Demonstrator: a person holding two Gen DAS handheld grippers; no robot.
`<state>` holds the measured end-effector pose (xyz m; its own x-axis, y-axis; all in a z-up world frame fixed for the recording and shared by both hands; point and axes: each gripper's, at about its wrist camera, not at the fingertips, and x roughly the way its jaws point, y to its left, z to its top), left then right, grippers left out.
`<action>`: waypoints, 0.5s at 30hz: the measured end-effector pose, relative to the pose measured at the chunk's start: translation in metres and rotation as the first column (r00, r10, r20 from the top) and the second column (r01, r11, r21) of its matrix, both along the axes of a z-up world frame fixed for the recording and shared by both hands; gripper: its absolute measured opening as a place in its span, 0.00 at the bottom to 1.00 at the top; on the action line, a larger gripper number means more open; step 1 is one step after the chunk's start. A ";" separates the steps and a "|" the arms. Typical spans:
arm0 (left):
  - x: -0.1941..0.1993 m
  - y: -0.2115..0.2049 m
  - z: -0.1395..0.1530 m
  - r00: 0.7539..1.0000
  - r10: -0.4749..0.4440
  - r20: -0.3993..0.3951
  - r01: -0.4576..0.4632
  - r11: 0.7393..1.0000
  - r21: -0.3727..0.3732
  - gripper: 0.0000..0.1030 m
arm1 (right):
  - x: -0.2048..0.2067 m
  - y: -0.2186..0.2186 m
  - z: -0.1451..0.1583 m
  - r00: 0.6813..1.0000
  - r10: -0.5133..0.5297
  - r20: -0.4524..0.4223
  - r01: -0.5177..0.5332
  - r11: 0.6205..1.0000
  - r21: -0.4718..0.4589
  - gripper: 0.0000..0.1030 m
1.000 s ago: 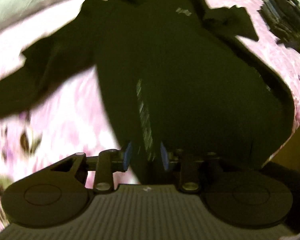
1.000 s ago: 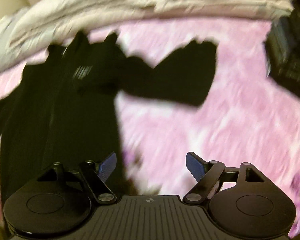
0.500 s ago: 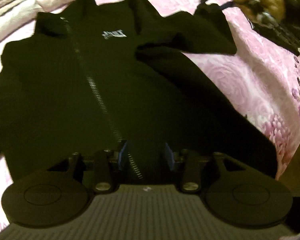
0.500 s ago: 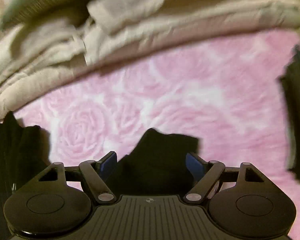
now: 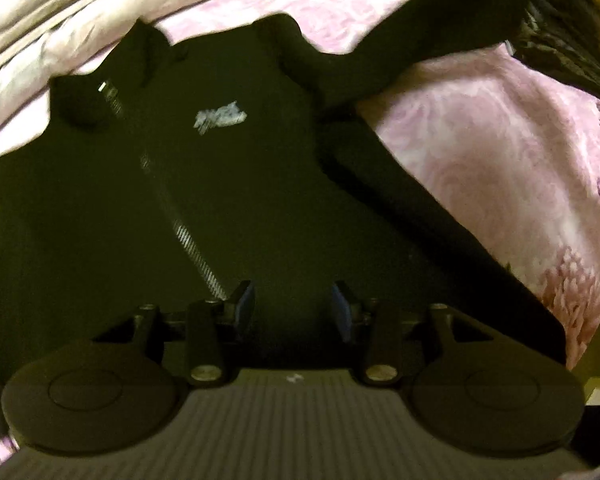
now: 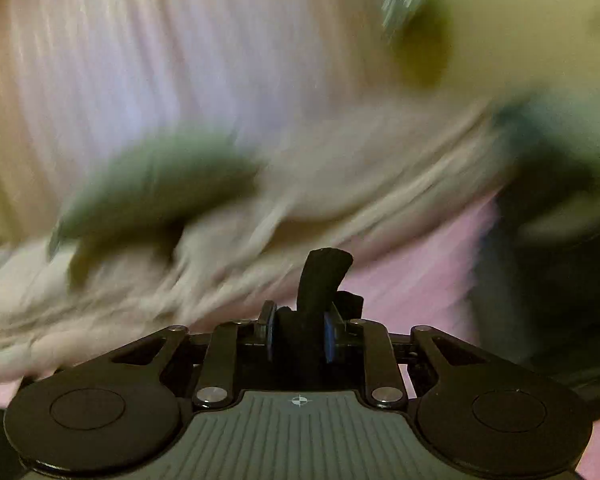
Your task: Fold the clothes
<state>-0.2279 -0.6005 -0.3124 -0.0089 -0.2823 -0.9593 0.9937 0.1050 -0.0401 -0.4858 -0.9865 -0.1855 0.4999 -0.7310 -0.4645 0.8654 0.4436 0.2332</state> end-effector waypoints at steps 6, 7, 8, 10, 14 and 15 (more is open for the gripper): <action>-0.016 -0.028 -0.003 0.995 -0.096 -0.019 0.096 0.995 -0.018 0.38 | -0.145 0.031 -0.076 0.910 -0.390 -0.143 0.415 0.847 0.332 0.72; -0.020 -0.030 -0.004 0.994 -0.110 -0.014 0.110 0.994 -0.016 0.40 | -0.159 0.035 -0.092 0.897 -0.411 -0.164 0.441 0.811 0.383 0.72; -0.023 -0.033 -0.005 0.992 -0.125 -0.009 0.124 0.992 -0.015 0.40 | -0.168 0.038 -0.102 0.891 -0.424 -0.165 0.452 0.787 0.420 0.72; -0.030 -0.037 -0.007 0.988 -0.153 0.001 0.153 0.988 -0.011 0.41 | -0.182 0.043 -0.119 0.884 -0.444 -0.147 0.457 0.752 0.475 0.72; -0.046 -0.052 -0.013 0.980 -0.199 0.001 0.199 0.980 -0.006 0.42 | -0.188 0.036 -0.139 0.882 -0.464 -0.075 0.430 0.731 0.530 0.72; -0.051 -0.056 -0.015 0.977 -0.212 0.000 0.212 0.977 -0.005 0.42 | -0.187 0.032 -0.142 0.881 -0.470 -0.057 0.424 0.729 0.538 0.72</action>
